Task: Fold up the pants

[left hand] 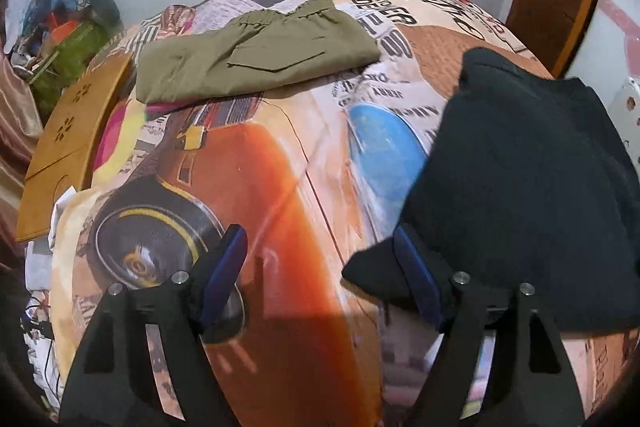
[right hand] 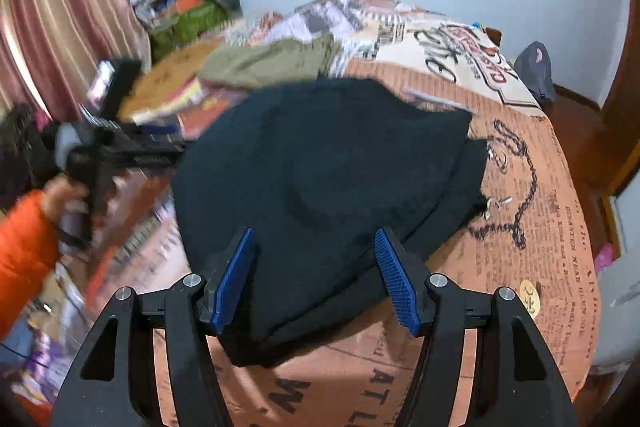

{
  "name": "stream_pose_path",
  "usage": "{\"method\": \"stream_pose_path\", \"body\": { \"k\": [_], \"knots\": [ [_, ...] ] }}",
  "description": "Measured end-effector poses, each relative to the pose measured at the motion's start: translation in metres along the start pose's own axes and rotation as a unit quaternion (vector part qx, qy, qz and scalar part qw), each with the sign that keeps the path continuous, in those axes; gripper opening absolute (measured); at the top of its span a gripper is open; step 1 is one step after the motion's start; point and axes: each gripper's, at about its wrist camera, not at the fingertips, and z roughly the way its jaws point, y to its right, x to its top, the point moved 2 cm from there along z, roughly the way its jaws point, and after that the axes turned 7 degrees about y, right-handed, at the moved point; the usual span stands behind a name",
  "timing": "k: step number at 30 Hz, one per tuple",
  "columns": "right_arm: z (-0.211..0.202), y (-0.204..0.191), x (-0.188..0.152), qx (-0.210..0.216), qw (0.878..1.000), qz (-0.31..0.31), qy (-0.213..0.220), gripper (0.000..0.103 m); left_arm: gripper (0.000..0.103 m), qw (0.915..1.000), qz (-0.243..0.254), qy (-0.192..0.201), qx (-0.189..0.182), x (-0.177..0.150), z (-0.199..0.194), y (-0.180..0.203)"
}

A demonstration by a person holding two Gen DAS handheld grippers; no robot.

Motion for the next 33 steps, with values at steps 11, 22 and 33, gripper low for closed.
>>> {"method": "stream_pose_path", "body": {
  "k": [11,22,33],
  "knots": [
    [0.003,0.046,-0.006,-0.004,0.999,-0.025,-0.029,0.06,0.076,0.9996,-0.004,0.006,-0.026,-0.016,-0.037,0.028],
    [-0.023,0.092,0.014,-0.045,0.998,0.028,0.019,0.06,0.077,0.9971,-0.009,0.064,-0.039,0.038,-0.083,0.045],
    [0.029,0.095,0.021,-0.04,0.999,0.033,0.006,0.062,0.085,0.995,0.079,0.047,-0.039,0.065,-0.004,0.112]
  ]
}}
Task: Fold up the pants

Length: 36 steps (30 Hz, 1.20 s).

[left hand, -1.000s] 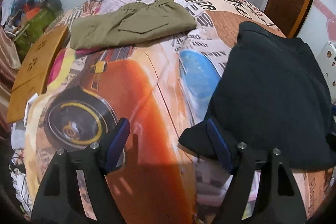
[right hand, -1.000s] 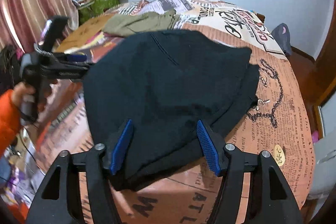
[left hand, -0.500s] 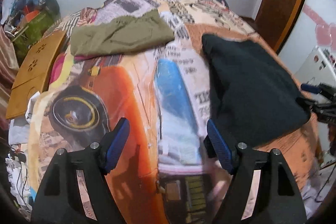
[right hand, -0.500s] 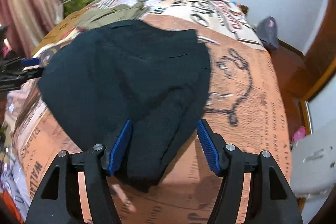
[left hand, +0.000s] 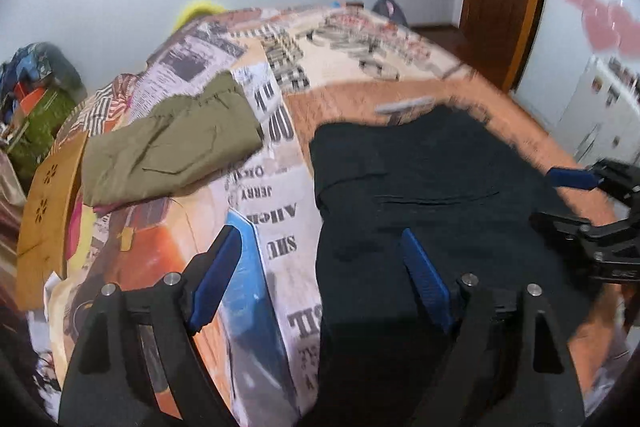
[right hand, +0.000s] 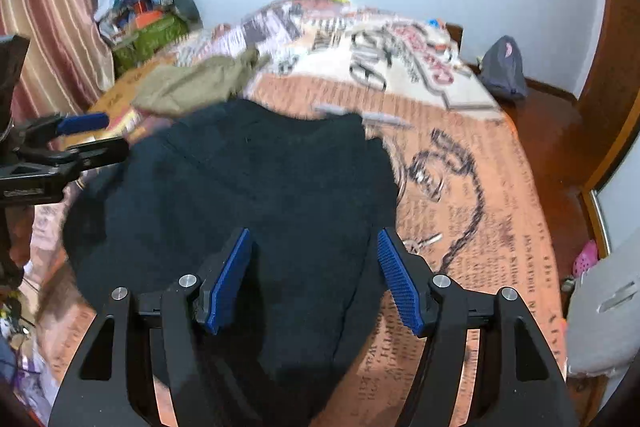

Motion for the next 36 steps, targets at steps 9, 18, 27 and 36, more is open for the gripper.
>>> {"method": "stream_pose_path", "body": {
  "k": [9,18,27,36],
  "knots": [
    [-0.014,0.03,-0.014,-0.018,0.999,0.031,-0.001,0.062,0.097,0.997,-0.058,-0.007,-0.052,-0.014,-0.003,-0.043],
    [-0.049,0.014,-0.014,-0.02,0.999,0.032,0.022,0.062,0.089,0.9946,-0.101,-0.002,0.022,-0.026,-0.053,-0.085],
    [-0.04,-0.023,-0.029,-0.001,1.0,0.013,0.004,0.064,0.089,0.9944,-0.1,-0.022,-0.027,-0.069,-0.065,-0.04],
    [-0.067,0.007,-0.043,-0.037,0.998,0.043,0.003,0.064,0.089,0.9929,-0.088,-0.051,0.062,-0.103,-0.08,-0.08]
  ]
}}
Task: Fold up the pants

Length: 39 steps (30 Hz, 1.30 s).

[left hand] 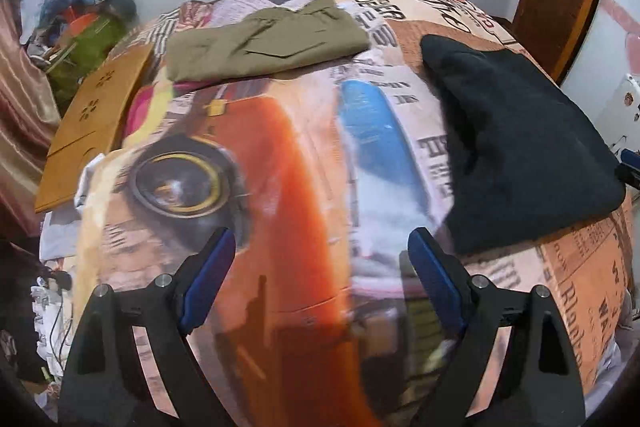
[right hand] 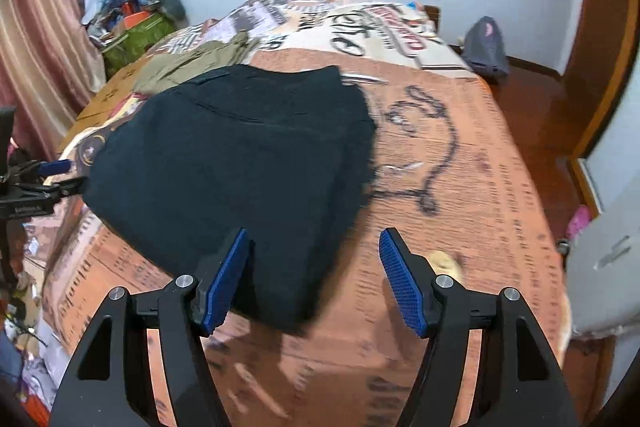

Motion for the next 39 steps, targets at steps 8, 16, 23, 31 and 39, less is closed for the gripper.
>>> {"method": "stream_pose_path", "body": {
  "k": [8,16,23,31,39],
  "knots": [
    [-0.015,0.02,0.02,-0.019,0.999,0.012,0.028,0.064,0.09,0.9979,0.007,0.051,-0.038,0.045,-0.015,0.016],
    [0.02,0.006,0.042,0.015,0.999,0.002,0.028,0.069,0.092,0.991,0.045,0.04,-0.12,0.1,0.022,0.081],
    [0.066,0.011,0.039,0.053,0.998,0.011,-0.027,0.069,0.092,0.9841,0.076,-0.036,-0.157,0.111,0.071,0.113],
    [0.088,0.023,0.036,0.105,0.991,0.026,-0.072,0.086,0.095,0.968,0.037,-0.118,-0.218,0.11,0.11,0.115],
    [0.106,0.032,0.026,0.173,0.974,0.082,-0.118,0.095,0.101,0.9586,0.059,-0.136,-0.243,0.115,0.126,0.134]
  ]
}}
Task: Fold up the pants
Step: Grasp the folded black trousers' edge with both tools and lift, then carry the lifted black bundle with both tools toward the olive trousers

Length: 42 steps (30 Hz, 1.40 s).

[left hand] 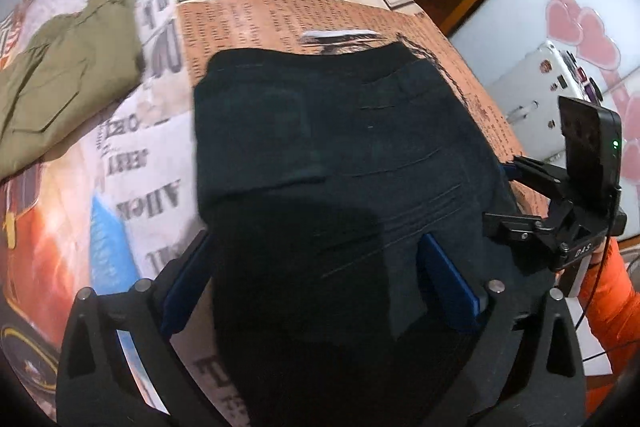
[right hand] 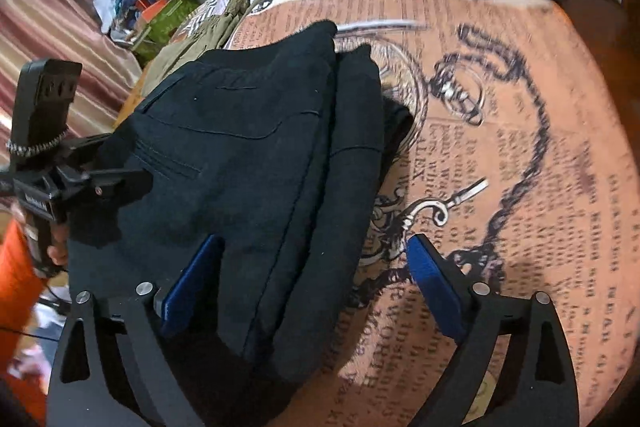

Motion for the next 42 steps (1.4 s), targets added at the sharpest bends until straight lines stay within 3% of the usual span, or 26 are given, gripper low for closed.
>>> {"method": "stream_pose_path", "body": {
  "k": [9,13,19,26,32,42],
  "knots": [
    [0.008,-0.008,0.005,0.039,0.999,0.01,-0.021,0.097,0.1,0.9996,0.014,-0.019,-0.013,0.012,0.014,0.007],
    [0.017,-0.02,0.012,0.053,0.998,0.0,-0.03,0.095,0.095,0.9997,0.015,-0.018,-0.012,0.012,0.012,0.005],
    [0.016,-0.024,0.019,0.066,0.997,-0.009,-0.027,0.068,0.08,0.9997,0.013,-0.008,-0.017,0.012,0.003,0.003],
    [0.01,-0.038,0.024,0.048,0.998,-0.043,-0.013,0.041,0.051,0.9984,0.045,0.031,0.018,0.011,-0.018,0.019],
    [-0.002,-0.048,0.033,0.032,0.998,-0.056,0.008,0.03,0.034,0.9968,0.051,0.059,0.02,0.012,-0.042,0.026],
    [-0.039,-0.083,0.053,0.007,0.993,-0.097,0.062,0.027,0.03,0.9911,0.044,0.125,0.015,0.012,-0.102,0.033]
  ]
}}
